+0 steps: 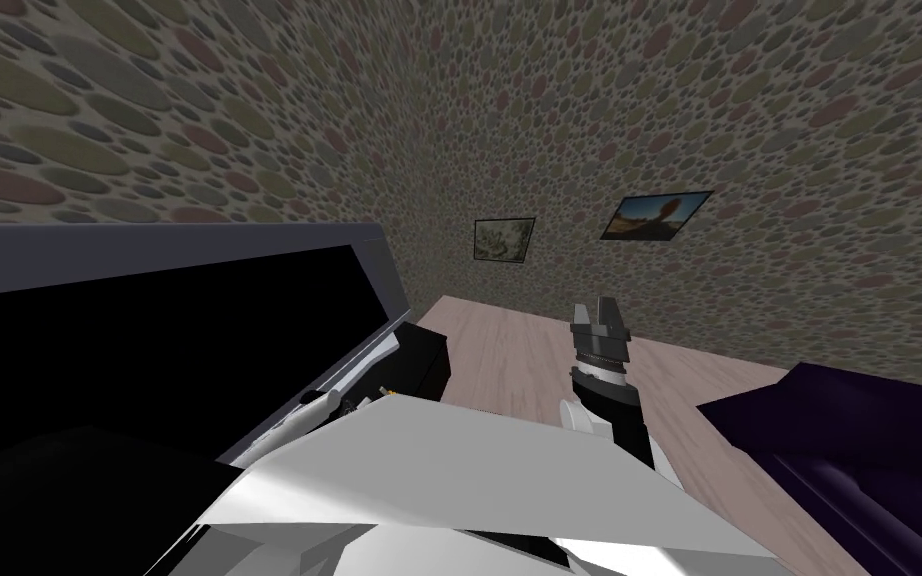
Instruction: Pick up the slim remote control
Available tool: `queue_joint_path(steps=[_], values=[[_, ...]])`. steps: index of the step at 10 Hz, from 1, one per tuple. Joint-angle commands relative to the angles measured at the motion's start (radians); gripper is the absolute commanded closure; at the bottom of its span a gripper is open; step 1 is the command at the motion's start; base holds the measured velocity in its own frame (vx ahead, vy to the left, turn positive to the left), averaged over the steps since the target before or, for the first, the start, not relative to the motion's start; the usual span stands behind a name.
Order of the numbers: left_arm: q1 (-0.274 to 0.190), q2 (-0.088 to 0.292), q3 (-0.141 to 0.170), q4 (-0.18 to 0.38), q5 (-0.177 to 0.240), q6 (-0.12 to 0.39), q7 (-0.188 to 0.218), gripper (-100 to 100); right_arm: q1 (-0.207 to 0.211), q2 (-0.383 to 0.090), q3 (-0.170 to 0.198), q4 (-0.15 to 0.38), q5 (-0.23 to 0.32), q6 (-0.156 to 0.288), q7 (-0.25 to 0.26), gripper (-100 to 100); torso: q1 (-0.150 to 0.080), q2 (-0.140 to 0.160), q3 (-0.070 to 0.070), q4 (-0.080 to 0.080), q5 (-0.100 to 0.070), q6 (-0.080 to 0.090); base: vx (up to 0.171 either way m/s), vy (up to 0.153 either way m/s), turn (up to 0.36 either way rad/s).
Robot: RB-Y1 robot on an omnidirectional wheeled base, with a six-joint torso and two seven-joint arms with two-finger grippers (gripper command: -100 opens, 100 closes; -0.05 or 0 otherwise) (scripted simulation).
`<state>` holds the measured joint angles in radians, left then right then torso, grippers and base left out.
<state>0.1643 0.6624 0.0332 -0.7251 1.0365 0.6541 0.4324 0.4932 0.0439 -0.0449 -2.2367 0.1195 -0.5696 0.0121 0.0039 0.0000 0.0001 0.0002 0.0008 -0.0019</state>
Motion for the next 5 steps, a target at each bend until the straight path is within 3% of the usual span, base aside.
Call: queue_joint_path(steps=[1,5], values=[[-0.012,0.005,0.000,0.035,0.015,0.012,-0.002,-100,0.000,0.000,0.000,0.000,0.000,0.000,0.000,0,0.000,0.000,0.000,0.000,0.000,0.000,-0.028,0.031,-0.098],[-0.048,0.031,-0.012,0.158,0.065,0.079,0.047,-100,0.000,0.000,0.000,0.000,0.000,0.000,0.000,0,0.001,0.001,0.001,0.000,0.000,0.000,-0.050,0.042,-0.203]])
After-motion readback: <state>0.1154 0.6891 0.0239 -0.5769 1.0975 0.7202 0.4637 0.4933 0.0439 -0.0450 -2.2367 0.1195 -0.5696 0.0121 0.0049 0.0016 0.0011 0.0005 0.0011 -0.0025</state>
